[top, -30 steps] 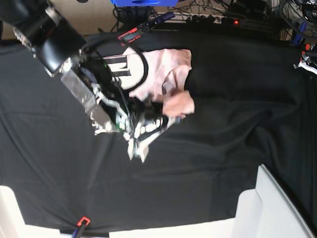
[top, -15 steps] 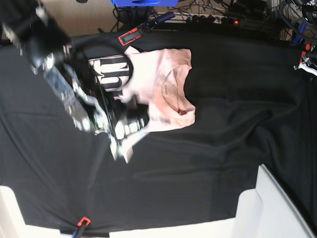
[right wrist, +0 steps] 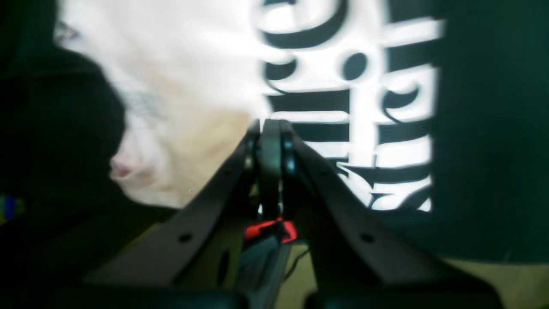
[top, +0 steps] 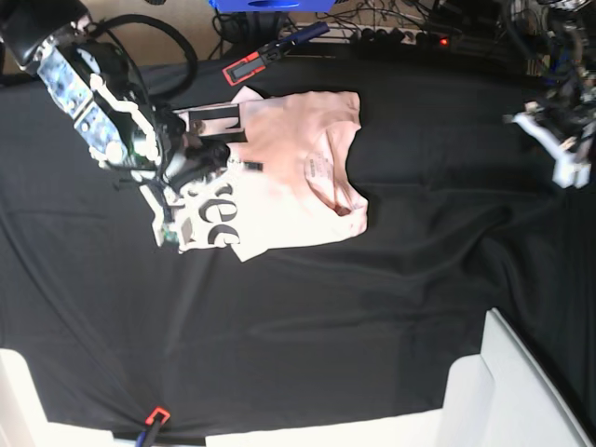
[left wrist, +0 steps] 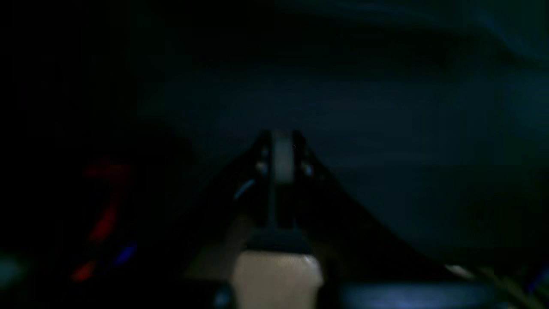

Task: Fold the T-shirt properly
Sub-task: 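Move the left gripper onto the shirt and pinch the pink fabric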

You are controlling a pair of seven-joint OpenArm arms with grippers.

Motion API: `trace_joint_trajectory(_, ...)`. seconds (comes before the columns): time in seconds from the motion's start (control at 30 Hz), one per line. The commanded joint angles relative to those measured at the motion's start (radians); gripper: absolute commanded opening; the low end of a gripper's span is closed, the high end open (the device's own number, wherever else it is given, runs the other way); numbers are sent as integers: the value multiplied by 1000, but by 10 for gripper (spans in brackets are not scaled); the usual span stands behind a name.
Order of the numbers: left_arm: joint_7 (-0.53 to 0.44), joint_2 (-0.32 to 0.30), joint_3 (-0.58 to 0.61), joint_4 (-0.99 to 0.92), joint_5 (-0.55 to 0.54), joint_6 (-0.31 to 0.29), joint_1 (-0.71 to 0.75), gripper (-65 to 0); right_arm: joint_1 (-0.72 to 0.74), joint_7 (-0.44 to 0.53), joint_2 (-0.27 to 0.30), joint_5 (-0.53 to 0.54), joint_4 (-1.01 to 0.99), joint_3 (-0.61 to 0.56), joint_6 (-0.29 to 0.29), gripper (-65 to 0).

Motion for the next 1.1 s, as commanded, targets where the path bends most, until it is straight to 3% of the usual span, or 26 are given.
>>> trace_joint_trajectory(0.0,-16,-19,26,29,-12,-3,-8,-507,0,5,4,-9,16,2,6,-649)
trace_joint_trajectory(0.1,74,16,65,32,-33,-3,-48,-338,-13,19,7,-44,16,2,6,-649)
trace_joint_trajectory(0.17,160,58,47,14,-98,-3,-83,-272,-23,35,10,-64,16,5,6,-649)
trace_joint_trajectory(0.27,234,87,45,-20,-233,-3,-100,-265,-46,39,20,-70,16,49,6,-647)
trace_joint_trajectory(0.6,248,107,188,-135,-535,-3,-144,-265,-83,39,21,-75,16,126,6,-647)
trace_joint_trajectory(0.77,242,133,269,-181,-554,2,-192,-265,-83,39,20,-75,-9,125,6,-647)
trace_joint_trajectory(0.93,236,165,279,-292,-552,2,-224,-265,-94,39,20,-75,-24,125,6,-647)
trace_joint_trajectory(1.07,168,171,320,-335,-552,2,-233,-265,-102,41,20,-75,-24,128,6,-647)
